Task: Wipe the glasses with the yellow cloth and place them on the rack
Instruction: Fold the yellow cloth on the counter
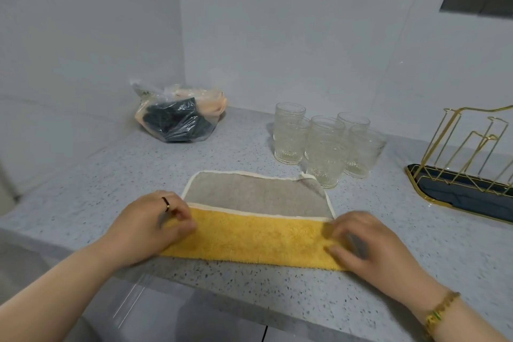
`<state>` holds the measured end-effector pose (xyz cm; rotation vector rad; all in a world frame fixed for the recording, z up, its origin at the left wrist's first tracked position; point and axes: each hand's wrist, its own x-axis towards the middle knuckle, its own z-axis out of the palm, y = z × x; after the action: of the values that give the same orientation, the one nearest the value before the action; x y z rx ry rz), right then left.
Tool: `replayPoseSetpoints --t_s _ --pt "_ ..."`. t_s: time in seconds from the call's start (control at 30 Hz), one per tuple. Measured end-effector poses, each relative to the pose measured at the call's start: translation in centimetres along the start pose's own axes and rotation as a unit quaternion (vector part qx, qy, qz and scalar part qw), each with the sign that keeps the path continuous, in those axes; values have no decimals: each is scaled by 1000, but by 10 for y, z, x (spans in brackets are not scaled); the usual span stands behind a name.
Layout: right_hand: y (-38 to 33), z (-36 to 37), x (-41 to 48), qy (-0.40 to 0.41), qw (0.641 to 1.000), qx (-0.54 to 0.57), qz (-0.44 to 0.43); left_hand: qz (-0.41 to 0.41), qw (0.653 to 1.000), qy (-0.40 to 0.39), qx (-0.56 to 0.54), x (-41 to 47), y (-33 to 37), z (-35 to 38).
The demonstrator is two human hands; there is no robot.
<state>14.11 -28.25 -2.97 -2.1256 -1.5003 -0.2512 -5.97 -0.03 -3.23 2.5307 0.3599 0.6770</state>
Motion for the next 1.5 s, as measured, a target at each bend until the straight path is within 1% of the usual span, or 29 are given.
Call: replayPoseSetpoints --t_s 0.07,0.1,0.17,0.23,0.3,0.37,0.43,0.53,0.57,0.6,0.63,0.67,0.7,0.73,0.77,0.8,0.9,0.97,1.07,1.13,1.2,1.4,1.5 --pt "-1 -3 -10 -58 998 -18 -27 37 997 -62 10 -8 -2 -4" --pt "0 -4 -14 -73 996 -33 -34 40 995 -88 13 -10 -3 -6" --pt "2 -3 -17 -82 993 -76 -44 10 991 -133 4 -13 -8 -11" --pt "3 -2 -15 -73 988 -123 -55 1 988 -156 -4 -14 -8 -16" --pt "0 -1 -11 -76 987 -138 -44 16 988 -153 23 -14 -7 -14" --pt "-5 0 -10 -84 987 -135 -25 38 988 -127 81 -14 -7 -10" --pt "-9 1 -10 -80 987 -137 -16 89 977 -100 165 -14 -2 -7" --pt "-17 -4 -13 -63 986 -153 -13 127 965 -82 216 -22 -1 -7" --pt "-20 -7 -15 -55 986 -160 -14 117 961 -87 234 -25 3 -9" --pt "-22 -9 -18 -45 984 -171 -19 106 962 -94 234 -27 6 -11" --pt "-25 -11 -21 -51 984 -168 -6 86 967 -102 218 -29 13 -14" --pt "-30 -15 -23 -73 987 -140 24 73 971 -86 210 -31 15 -14" --pt "-33 -20 -24 -86 989 -110 56 44 974 -102 197 -33 14 -16" --pt "-33 -24 -26 -113 986 -76 93 11 977 -133 165 -34 16 -20" --pt "-35 -29 -27 -142 982 -40 115 -5 980 -157 121 -34 20 -25" --pt "-36 -33 -26 -152 980 -8 128 -13 981 -176 81 -33 26 -33" --pt "-37 -46 -16 -166 965 87 183 -37 981 -192 -15 -26 27 -51" --pt "-36 -52 -9 -162 954 137 211 -59 976 -200 -60 -19 26 -55" --pt "-30 -54 1 -110 939 208 253 -98 972 -186 -103 -6 26 -55" --pt "-26 -48 10 -70 929 234 278 -125 973 -165 -99 7 22 -48" --pt "-19 -40 19 -39 926 234 294 -134 978 -146 -68 21 17 -39" --pt "6 -17 39 4 931 189 313 -160 983 -90 12 53 3 -14" --pt "14 -7 44 10 942 132 309 -162 981 -91 56 60 0 -3"
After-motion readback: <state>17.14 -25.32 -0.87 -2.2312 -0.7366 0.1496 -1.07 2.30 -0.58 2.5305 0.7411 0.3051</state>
